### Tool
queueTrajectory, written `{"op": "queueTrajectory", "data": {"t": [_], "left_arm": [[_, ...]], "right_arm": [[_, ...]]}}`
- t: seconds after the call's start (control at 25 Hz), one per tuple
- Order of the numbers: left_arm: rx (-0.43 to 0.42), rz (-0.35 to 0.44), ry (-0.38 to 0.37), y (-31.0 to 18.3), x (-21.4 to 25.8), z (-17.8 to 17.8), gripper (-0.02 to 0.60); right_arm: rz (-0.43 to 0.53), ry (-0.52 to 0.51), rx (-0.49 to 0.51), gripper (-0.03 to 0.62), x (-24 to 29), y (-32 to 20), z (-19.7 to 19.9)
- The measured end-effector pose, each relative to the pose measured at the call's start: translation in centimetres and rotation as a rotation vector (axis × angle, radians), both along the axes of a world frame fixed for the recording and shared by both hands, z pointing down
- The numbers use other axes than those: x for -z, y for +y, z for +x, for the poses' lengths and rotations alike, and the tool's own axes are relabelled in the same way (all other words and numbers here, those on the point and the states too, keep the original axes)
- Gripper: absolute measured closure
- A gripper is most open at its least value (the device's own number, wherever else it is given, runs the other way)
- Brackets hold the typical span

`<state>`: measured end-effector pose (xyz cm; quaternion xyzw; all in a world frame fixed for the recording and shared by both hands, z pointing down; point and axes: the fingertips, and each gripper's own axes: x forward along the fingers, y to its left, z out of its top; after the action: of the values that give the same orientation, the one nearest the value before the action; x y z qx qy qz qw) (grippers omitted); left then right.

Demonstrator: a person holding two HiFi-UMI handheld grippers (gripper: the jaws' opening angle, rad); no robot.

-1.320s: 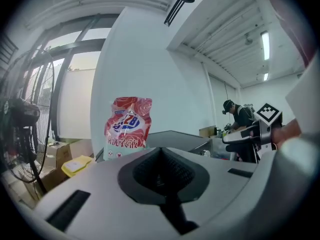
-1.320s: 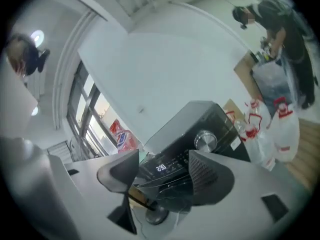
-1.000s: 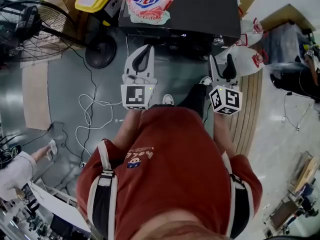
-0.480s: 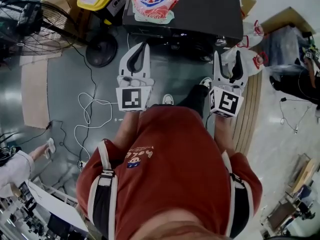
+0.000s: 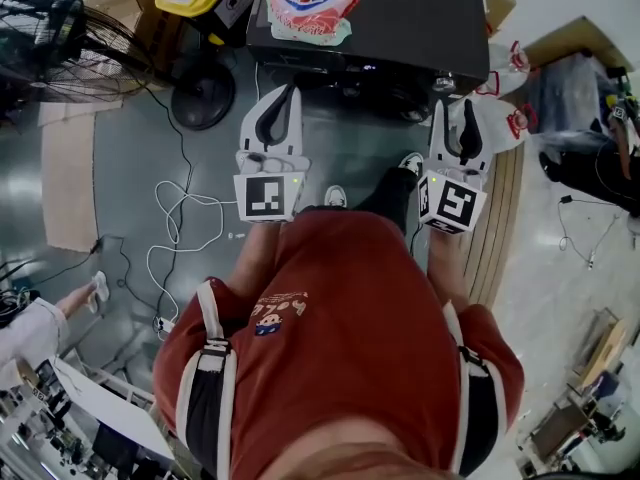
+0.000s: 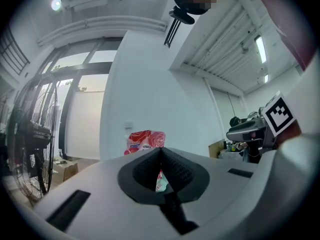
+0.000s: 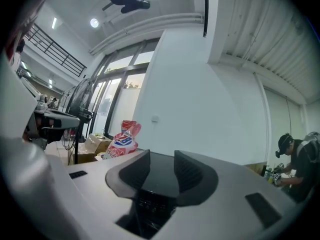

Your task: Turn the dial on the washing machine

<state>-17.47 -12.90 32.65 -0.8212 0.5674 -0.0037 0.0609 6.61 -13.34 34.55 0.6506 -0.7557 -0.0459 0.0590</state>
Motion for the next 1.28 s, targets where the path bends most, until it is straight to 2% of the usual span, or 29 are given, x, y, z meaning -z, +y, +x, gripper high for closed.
{"op": "queueTrajectory", "data": {"t": [0.08,0.12,0.16,0.32,0.6,0.88,1.04,1.28], "left_arm": [[-0.001,-0.001,0.0,0.1,0.0,0.1,0.572],[-0.001,-0.004,0.0,0.1,0.0,0.2,0.572],[-0.002,-0.005,0.0,0.1,0.0,0.2,0.572],[-0.005,0.003,0.004,0.0,0.0,0.2,0.572],[-0.004,0.007,-0.003,0.2,0.4,0.4,0.572],[0.002,0.02,0.0,0.2,1.1,0.4,0.572],[-0.002,0.018,-0.01,0.0,0.8,0.5,0.572],[-0.004,0.013,-0.003,0.2,0.7,0.7,0.572]], "right_arm": [[0.003,-0.013,0.002,0.491,0.0,0.2,0.1],[0.005,-0.018,0.007,0.556,0.0,0.3,0.1],[0.009,-0.021,0.009,0.586,0.1,0.4,0.1],[0.03,-0.002,-0.022,0.586,0.4,0.6,0.3],[0.042,0.001,-0.021,0.586,1.0,0.7,0.4],[0.072,-0.053,0.03,0.586,2.6,0.8,-0.3],[0.033,-0.083,0.053,0.586,2.0,0.5,-0.5],[0.019,-0.063,0.045,0.586,1.5,0.6,-0.4]]}}
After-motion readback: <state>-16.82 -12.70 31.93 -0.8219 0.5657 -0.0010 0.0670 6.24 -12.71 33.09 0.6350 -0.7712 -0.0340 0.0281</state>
